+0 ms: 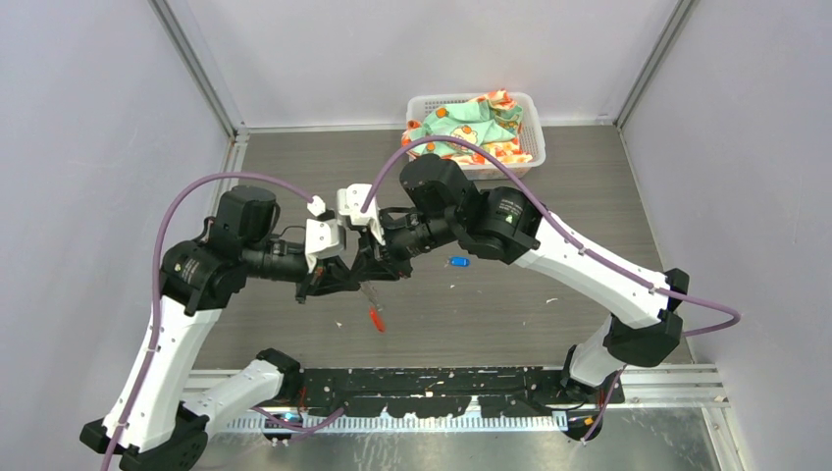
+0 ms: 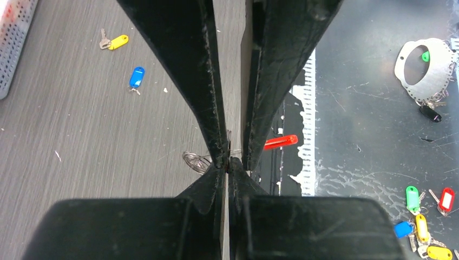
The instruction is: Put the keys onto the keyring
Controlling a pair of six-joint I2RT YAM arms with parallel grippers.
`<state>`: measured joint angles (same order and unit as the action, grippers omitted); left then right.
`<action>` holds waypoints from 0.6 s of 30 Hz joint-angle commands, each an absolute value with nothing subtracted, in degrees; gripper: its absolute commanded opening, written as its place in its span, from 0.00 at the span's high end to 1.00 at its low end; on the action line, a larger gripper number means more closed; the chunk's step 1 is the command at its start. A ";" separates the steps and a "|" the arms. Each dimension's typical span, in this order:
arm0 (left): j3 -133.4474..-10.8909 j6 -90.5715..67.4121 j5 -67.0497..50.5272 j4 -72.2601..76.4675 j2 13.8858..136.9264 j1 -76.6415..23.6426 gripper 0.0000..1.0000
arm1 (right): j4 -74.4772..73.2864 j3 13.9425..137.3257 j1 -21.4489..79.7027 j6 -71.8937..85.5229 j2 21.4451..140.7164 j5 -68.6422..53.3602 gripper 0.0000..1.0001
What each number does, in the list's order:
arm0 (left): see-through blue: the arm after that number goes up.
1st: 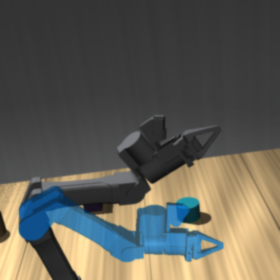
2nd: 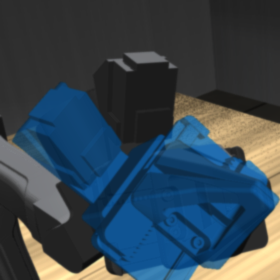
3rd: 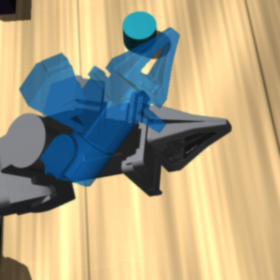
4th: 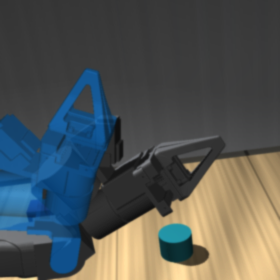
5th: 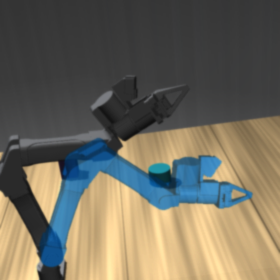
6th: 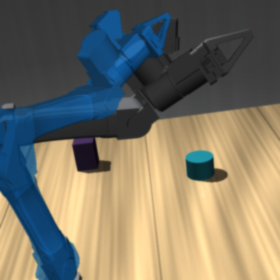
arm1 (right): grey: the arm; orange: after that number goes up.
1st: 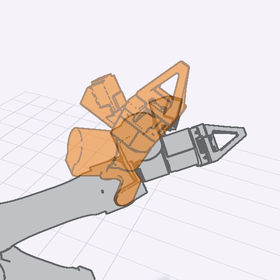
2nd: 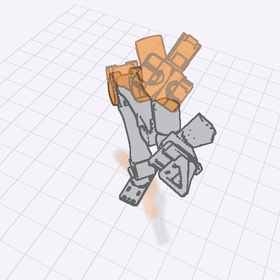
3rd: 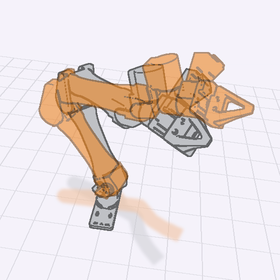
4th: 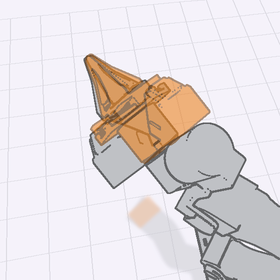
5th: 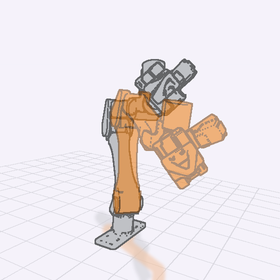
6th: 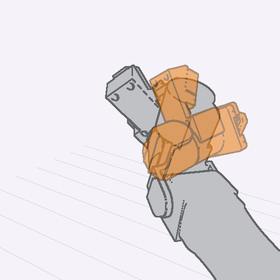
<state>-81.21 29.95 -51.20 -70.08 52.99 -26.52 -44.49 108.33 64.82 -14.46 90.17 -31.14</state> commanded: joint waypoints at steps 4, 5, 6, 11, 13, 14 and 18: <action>-83.04 28.75 -52.22 -67.88 51.33 -26.89 1.00 | -42.42 105.80 63.72 -13.81 88.30 -30.24 0.82; -83.05 28.79 -52.21 -67.90 51.33 -26.89 1.00 | -42.72 105.52 63.52 -13.79 88.06 -30.61 0.82; -83.18 28.77 -52.21 -67.86 51.33 -26.89 1.00 | -43.28 105.48 63.32 -13.84 87.93 -31.34 0.82; -83.28 28.76 -52.25 -67.86 51.48 -26.98 1.00 | -42.06 103.61 62.61 -12.91 86.25 -32.85 0.90; -83.15 28.65 -52.42 -67.87 51.63 -26.98 1.00 | -39.09 101.94 62.45 -12.01 85.18 -33.21 0.97; -83.15 28.59 -52.53 -67.85 51.72 -27.03 1.00 | -37.41 101.04 62.49 -11.26 84.72 -33.22 0.99; -83.02 27.71 -52.91 -67.41 51.72 -27.33 1.00 | -30.12 97.73 61.95 -8.04 83.44 -32.61 0.99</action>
<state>-81.21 28.86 -50.70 -69.32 52.25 -26.81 -38.81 99.98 62.96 -11.86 86.78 -32.88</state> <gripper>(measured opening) 0.019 0.026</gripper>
